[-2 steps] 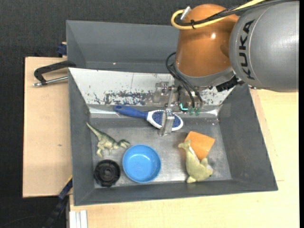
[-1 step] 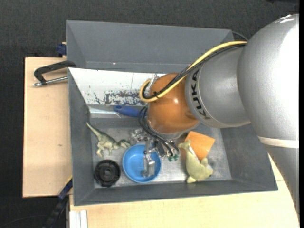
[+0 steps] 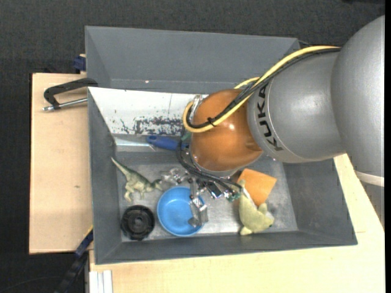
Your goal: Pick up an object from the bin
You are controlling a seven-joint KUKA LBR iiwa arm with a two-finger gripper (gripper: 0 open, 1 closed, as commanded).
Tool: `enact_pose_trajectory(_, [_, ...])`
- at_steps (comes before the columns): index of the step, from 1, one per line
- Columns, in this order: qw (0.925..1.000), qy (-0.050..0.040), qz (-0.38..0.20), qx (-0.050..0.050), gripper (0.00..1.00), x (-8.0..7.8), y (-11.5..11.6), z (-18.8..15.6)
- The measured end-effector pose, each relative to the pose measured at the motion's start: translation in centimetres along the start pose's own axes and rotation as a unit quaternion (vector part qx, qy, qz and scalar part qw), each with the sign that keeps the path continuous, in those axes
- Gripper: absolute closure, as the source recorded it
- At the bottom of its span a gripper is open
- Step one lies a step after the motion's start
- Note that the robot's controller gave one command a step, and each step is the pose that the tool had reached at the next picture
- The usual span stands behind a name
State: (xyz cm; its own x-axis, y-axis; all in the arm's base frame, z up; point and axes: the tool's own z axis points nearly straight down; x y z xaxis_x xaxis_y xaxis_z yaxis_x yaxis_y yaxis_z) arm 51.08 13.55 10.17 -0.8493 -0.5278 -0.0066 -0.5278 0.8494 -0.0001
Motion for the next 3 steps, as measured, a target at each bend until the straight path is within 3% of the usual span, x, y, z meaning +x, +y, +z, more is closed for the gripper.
enact_pose_trajectory(1, [0.9978,0.0029,0.066,0.0,0.0,0.8,0.4,-0.5])
enact_pose_trajectory(2, [0.9995,0.0022,0.032,0.0,0.0,2.1,0.0,3.2])
enact_pose_trajectory(3, [0.9995,0.001,0.033,0.0,0.0,2.0,0.0,3.1])
